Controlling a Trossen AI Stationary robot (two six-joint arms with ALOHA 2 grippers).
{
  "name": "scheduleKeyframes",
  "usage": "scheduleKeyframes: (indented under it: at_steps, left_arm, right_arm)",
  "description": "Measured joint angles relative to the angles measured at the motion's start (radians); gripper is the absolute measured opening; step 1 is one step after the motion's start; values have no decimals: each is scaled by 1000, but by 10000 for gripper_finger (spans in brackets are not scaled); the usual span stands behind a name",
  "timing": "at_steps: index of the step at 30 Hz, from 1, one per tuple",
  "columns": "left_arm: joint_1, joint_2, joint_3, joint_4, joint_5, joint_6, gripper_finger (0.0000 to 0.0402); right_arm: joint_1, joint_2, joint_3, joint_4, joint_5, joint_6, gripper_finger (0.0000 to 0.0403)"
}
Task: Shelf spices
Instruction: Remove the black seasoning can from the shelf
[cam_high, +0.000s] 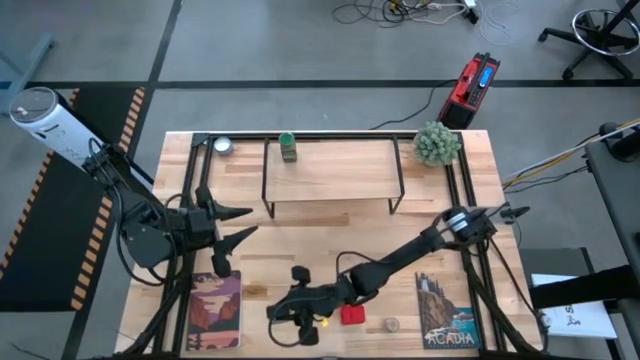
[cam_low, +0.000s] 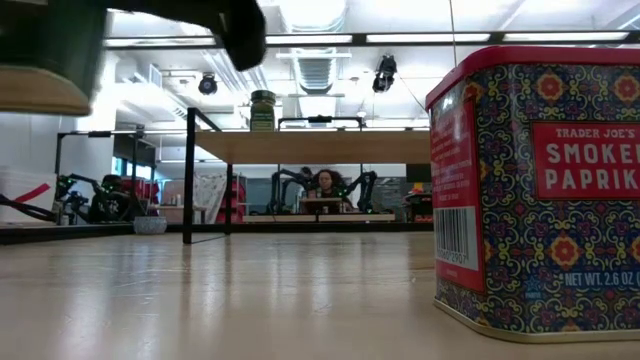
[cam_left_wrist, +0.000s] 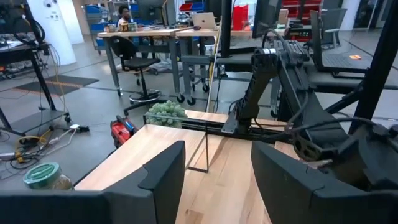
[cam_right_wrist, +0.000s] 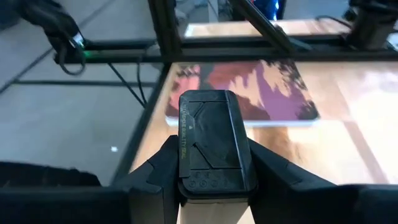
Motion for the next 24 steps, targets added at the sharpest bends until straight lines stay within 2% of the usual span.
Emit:
scheduleKeyframes:
  at_steps: [6,14,24]
  left_arm:
    - [1,1,-1,6,1,0,181]
    - [0,1,-1,7,2,0,174]
    - [1,1,-2,6,4,0,176]
  right_arm:
    - [-1,70,119,-116,13,7,134]
    - [-1,179,302,-258,11,-17,124]
    - [-4,215,312,-260,11,46,133]
